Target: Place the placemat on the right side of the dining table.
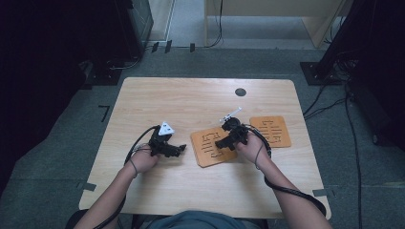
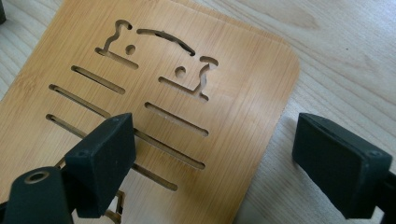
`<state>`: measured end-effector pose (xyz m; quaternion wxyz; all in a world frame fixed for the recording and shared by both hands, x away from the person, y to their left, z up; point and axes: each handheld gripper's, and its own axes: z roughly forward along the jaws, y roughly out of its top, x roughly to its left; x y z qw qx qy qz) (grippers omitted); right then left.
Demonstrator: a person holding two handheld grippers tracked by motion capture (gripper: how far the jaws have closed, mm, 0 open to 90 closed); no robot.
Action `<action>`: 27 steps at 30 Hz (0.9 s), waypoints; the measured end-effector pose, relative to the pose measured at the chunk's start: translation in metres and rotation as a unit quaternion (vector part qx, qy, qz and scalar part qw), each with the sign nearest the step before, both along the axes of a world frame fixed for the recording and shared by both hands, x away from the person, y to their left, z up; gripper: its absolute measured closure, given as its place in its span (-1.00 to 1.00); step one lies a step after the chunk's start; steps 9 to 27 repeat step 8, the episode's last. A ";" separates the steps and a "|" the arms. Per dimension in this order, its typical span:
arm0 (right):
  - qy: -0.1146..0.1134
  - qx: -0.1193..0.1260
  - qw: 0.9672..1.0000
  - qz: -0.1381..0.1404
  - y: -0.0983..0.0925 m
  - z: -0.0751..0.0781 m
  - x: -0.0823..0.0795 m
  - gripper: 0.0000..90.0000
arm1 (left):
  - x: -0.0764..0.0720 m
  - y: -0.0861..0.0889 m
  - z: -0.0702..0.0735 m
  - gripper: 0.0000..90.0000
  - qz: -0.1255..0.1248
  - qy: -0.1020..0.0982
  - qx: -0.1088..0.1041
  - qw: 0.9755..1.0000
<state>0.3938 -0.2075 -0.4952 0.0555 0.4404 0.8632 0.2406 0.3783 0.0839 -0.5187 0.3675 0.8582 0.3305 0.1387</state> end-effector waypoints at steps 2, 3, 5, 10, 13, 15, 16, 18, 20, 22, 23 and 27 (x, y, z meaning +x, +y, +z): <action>-0.001 -0.001 1.000 0.007 0.000 -0.001 0.000 -0.76 | 0.000 0.000 0.000 -0.79 0.000 0.000 0.000 1.000; -0.004 0.001 1.000 0.016 0.000 -0.002 -0.002 -0.81 | 0.000 0.000 0.000 -0.79 0.000 0.000 0.000 1.000; -0.016 0.003 1.000 0.019 0.000 -0.004 -0.005 -0.89 | 0.000 0.000 0.000 -0.79 0.000 0.000 0.000 1.000; -0.016 0.005 1.000 0.022 0.001 -0.006 -0.006 -0.98 | 0.000 0.000 0.000 -0.79 0.000 0.000 0.000 1.000; -0.016 0.005 1.000 0.022 0.001 -0.006 -0.006 -0.98 | 0.000 0.000 0.000 -0.79 0.000 0.000 0.000 1.000; -0.016 0.005 1.000 0.022 0.001 -0.006 -0.006 -0.98 | 0.000 0.000 0.000 -0.79 0.000 0.000 0.000 1.000; -0.016 0.005 1.000 0.022 0.001 -0.006 -0.006 -0.98 | 0.000 0.000 0.000 -0.79 0.000 0.000 0.000 1.000; -0.016 0.005 1.000 0.022 0.001 -0.006 -0.006 -0.98 | 0.000 0.000 0.000 -0.79 0.000 0.000 0.000 1.000; -0.016 0.005 1.000 0.022 0.001 -0.006 -0.006 -0.98 | 0.000 0.000 0.000 -0.79 0.000 0.000 0.000 1.000; -0.016 0.005 1.000 0.022 0.001 -0.006 -0.006 -0.98 | 0.000 0.000 0.000 -0.79 0.000 0.000 0.000 1.000; -0.016 0.005 1.000 0.022 0.001 -0.006 -0.006 -0.98 | 0.000 0.000 0.000 -0.79 0.000 0.000 0.000 1.000; -0.016 0.005 1.000 0.022 0.001 -0.006 -0.006 -0.98 | 0.000 0.000 0.000 -0.79 0.000 0.000 0.000 1.000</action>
